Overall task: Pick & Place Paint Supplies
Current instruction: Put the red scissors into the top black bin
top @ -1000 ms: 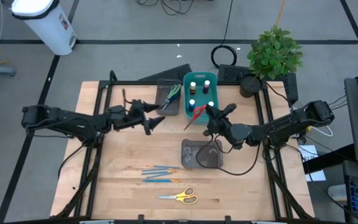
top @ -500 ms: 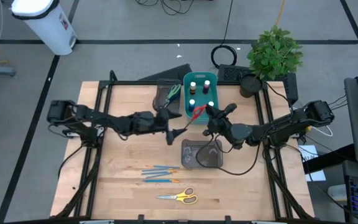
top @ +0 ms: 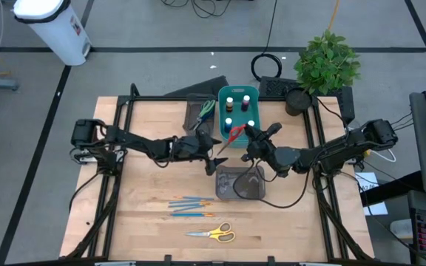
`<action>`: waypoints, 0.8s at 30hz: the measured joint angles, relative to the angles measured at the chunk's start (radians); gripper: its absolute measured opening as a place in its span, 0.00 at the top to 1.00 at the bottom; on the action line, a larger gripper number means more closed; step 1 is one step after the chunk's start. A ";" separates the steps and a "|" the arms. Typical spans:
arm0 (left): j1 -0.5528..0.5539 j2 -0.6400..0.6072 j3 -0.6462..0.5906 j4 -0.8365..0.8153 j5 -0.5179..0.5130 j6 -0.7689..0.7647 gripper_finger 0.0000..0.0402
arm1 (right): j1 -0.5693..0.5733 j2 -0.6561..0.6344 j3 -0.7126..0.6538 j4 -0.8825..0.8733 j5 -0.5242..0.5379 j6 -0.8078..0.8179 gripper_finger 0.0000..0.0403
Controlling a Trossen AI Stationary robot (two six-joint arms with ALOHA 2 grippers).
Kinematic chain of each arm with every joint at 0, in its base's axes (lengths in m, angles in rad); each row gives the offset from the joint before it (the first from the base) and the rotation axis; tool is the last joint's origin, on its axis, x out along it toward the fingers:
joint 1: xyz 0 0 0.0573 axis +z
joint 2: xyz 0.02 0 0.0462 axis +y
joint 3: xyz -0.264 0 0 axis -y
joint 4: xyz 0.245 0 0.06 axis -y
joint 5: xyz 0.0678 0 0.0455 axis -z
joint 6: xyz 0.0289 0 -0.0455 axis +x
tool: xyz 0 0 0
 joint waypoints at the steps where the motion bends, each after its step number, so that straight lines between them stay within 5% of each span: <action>1: 0.000 -0.002 0.000 0.002 0.000 0.002 0.06 | 0.000 0.000 0.000 0.000 0.000 0.000 0.96; 12: 0.043 -0.025 0.016 0.161 -0.002 0.010 0.06 | 0.000 0.000 0.000 -0.001 0.000 0.008 0.96; 24: 0.055 -0.026 0.175 -0.116 -0.002 0.085 0.07 | 0.000 0.000 0.000 -0.001 -0.001 0.008 0.96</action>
